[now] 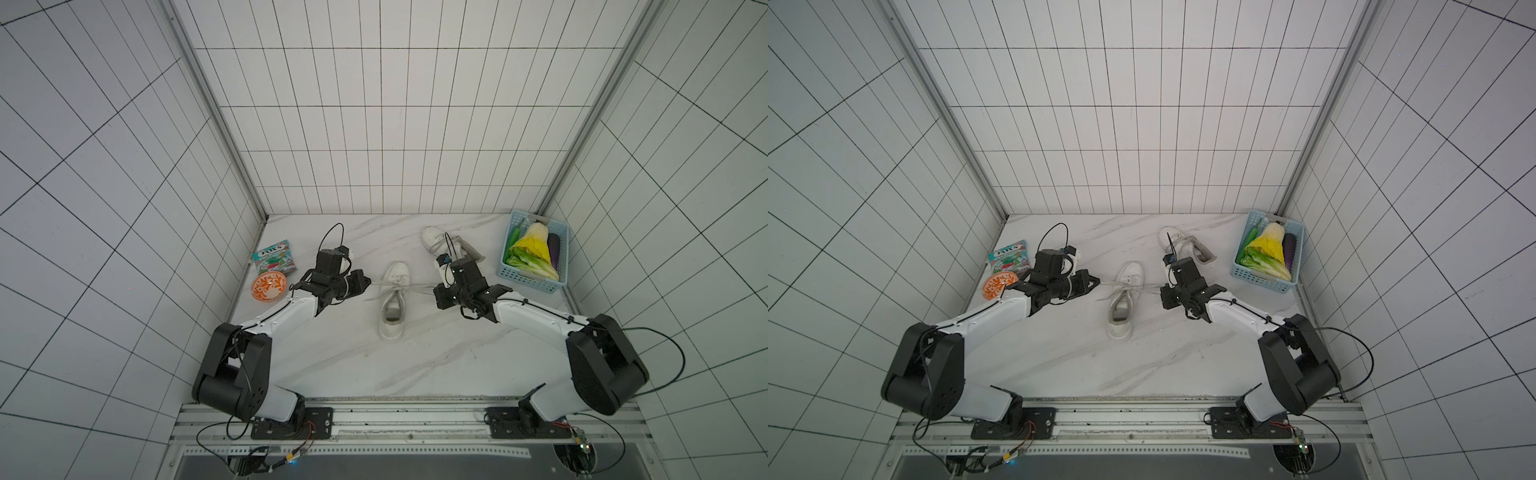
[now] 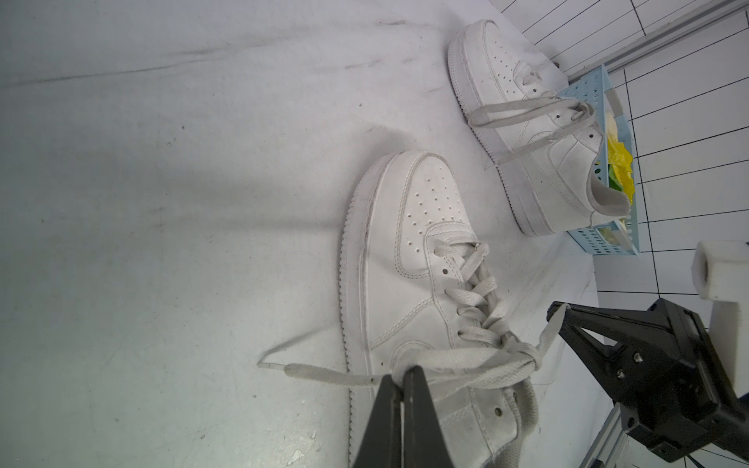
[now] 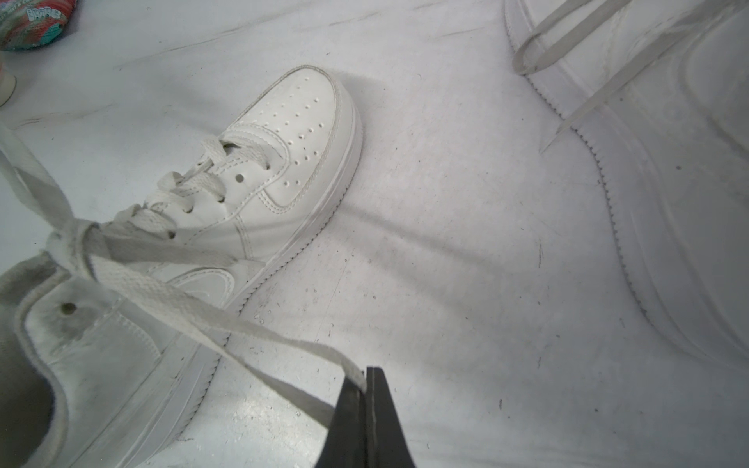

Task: Tie the shoes
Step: Tie the shoelace on the shoe.

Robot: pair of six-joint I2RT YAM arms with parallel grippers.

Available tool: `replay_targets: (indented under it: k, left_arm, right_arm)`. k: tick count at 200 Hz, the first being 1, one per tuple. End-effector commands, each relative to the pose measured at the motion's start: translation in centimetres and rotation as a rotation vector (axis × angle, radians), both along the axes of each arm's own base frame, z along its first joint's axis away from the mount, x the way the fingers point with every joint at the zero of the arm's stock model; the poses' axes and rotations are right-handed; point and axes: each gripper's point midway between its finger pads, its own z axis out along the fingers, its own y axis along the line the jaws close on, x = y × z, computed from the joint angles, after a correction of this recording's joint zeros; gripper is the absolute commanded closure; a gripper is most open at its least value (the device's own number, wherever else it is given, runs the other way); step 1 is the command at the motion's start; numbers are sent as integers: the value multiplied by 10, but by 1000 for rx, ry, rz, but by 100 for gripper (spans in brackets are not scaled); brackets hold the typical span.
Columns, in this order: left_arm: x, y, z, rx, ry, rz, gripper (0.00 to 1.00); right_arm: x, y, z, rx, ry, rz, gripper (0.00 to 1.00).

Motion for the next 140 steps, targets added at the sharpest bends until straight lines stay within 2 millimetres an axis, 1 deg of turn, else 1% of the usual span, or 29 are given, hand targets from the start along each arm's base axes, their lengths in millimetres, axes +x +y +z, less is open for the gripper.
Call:
replay_targets:
  k: [1,42,140]
  left_arm:
    - [2,5,6,10,-31,8,100]
    - [3,8,6,10,-34,14,100]
    - [4,11,5,10,-30,19,100]
  right_arm:
    - [-6,-18,-25,-78,56,-45,100]
    - [-5,-22,-31,-107,59,-57,100]
    - [-4,-28,-38,-158,64,-62,100]
